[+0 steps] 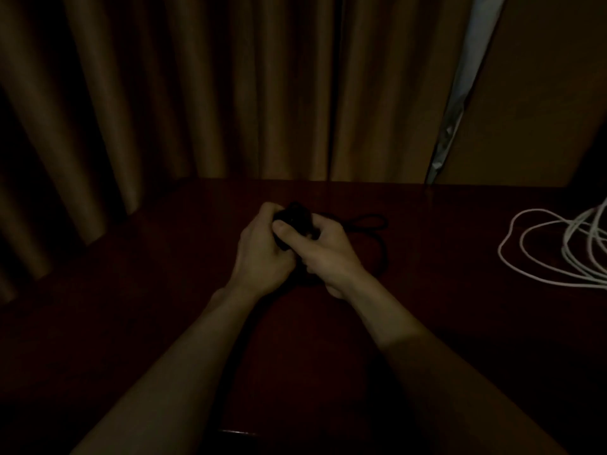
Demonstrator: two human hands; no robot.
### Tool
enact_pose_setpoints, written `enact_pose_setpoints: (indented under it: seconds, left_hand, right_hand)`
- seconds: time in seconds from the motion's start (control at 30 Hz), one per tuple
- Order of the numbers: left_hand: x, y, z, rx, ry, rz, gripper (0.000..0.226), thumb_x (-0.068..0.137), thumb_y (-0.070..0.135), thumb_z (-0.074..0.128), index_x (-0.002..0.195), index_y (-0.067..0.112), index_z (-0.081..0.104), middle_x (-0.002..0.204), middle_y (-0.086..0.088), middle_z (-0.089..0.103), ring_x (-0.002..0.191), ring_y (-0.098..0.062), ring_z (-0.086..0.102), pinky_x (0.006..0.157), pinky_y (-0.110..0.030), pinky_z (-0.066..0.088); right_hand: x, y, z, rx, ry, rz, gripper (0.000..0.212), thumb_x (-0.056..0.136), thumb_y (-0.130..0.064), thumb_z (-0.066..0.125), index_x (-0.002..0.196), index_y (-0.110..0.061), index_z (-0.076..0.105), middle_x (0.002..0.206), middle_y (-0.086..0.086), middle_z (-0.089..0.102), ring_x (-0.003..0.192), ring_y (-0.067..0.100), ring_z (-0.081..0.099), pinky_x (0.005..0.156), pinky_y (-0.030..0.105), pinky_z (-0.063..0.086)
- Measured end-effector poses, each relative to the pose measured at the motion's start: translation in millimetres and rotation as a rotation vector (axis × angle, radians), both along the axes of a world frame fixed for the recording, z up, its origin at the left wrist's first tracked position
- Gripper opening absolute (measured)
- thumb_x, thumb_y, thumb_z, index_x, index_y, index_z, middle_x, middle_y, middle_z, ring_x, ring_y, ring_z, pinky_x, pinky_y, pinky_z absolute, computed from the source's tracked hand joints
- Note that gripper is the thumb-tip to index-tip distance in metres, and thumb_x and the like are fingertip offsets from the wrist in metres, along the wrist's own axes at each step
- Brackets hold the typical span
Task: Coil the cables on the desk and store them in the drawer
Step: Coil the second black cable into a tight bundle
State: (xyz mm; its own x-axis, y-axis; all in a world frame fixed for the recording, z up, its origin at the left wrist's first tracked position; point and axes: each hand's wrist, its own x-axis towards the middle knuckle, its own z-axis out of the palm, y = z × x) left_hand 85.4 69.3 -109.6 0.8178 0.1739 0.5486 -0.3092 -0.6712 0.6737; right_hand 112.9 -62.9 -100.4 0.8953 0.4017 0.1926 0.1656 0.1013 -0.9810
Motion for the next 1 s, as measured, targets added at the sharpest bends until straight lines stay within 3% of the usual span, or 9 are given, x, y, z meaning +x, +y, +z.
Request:
enact_pose_setpoints:
  seconds: [0.07,0.13,0.3,0.37,0.47,0.6,0.8,0.9,1.0]
  left_hand:
    - [2,0,-2,0.042,0.017,-0.039,0.033,0.09,0.02,0.072,0.116,0.023,0.051,0.1,0.006,0.068,0.084,-0.007,0.068,0.068,-0.036,0.061]
    - [2,4,-2,-0.059,0.13,-0.136,0.043,0.088,0.023,0.077,0.123,0.025,0.053,0.107,0.007,0.069,0.09,-0.008,0.07,0.076,-0.035,0.062]
    - [4,18,2,-0.456,0.348,-0.346,0.066,0.07,0.021,0.083,0.131,0.021,0.06,0.118,-0.007,0.071,0.105,-0.022,0.073,0.084,-0.035,0.061]
    - [4,19,1,-0.447,0.357,-0.372,0.056,0.076,0.015,0.086,0.127,0.017,0.064,0.114,-0.008,0.073,0.101,-0.024,0.074,0.085,-0.038,0.061]
    - [3,11,-1,-0.362,0.282,-0.285,0.029,0.082,0.012,0.081,0.108,0.009,0.067,0.088,-0.004,0.073,0.076,-0.019,0.072,0.067,-0.036,0.058]
    - [0,5,-2,-0.215,0.127,-0.034,0.024,0.084,0.023,0.082,0.098,0.017,0.064,0.083,0.002,0.072,0.067,-0.01,0.07,0.054,-0.029,0.057]
    - [-1,1,-5,0.064,0.025,0.018,0.027,0.092,0.027,0.072,0.108,0.02,0.052,0.088,0.006,0.068,0.069,-0.007,0.068,0.058,-0.04,0.06]
    - [0,5,-4,-0.005,0.095,-0.055,0.035,0.089,0.029,0.077,0.114,0.022,0.054,0.097,0.009,0.069,0.079,-0.003,0.069,0.063,-0.029,0.06]
    - [1,15,1,-0.301,0.243,-0.243,0.048,0.075,0.027,0.086,0.116,0.018,0.063,0.107,0.001,0.072,0.095,-0.014,0.073,0.075,-0.026,0.061]
  right_hand:
    - [1,2,-1,-0.005,-0.001,-0.04,0.03,0.095,-0.03,0.074,0.117,-0.011,0.072,0.095,-0.004,0.077,0.084,0.003,0.073,0.066,0.016,0.054]
    - [2,-2,-1,-0.02,0.014,-0.037,0.028,0.097,-0.029,0.071,0.116,-0.009,0.072,0.103,0.003,0.078,0.092,0.011,0.075,0.072,0.021,0.058]
    - [4,-23,8,-0.074,-0.038,0.1,0.03,0.103,-0.024,0.063,0.127,-0.008,0.068,0.098,-0.001,0.072,0.073,-0.001,0.07,0.053,0.012,0.047]
    - [5,-24,9,-0.101,-0.038,0.132,0.031,0.102,-0.028,0.064,0.128,-0.013,0.068,0.104,0.0,0.073,0.079,0.004,0.069,0.055,0.013,0.047]
    - [5,-20,6,-0.111,-0.011,0.104,0.027,0.102,-0.032,0.064,0.125,-0.018,0.07,0.101,0.0,0.071,0.074,0.009,0.061,0.055,0.018,0.043]
    - [2,-13,4,-0.041,0.01,0.055,0.022,0.102,-0.026,0.064,0.12,-0.014,0.07,0.087,-0.009,0.068,0.059,-0.005,0.058,0.055,0.014,0.044]
    - [-1,-2,1,0.024,0.035,-0.03,0.028,0.093,-0.027,0.077,0.112,-0.007,0.074,0.103,0.003,0.078,0.093,0.009,0.075,0.074,0.018,0.057]
    - [2,-8,4,-0.015,0.049,-0.015,0.028,0.094,-0.029,0.075,0.113,-0.009,0.073,0.102,0.003,0.078,0.091,0.01,0.075,0.07,0.019,0.056]
    - [5,-21,9,-0.099,0.002,0.039,0.028,0.097,-0.031,0.071,0.119,-0.014,0.071,0.104,0.001,0.075,0.085,0.005,0.074,0.065,0.016,0.053]
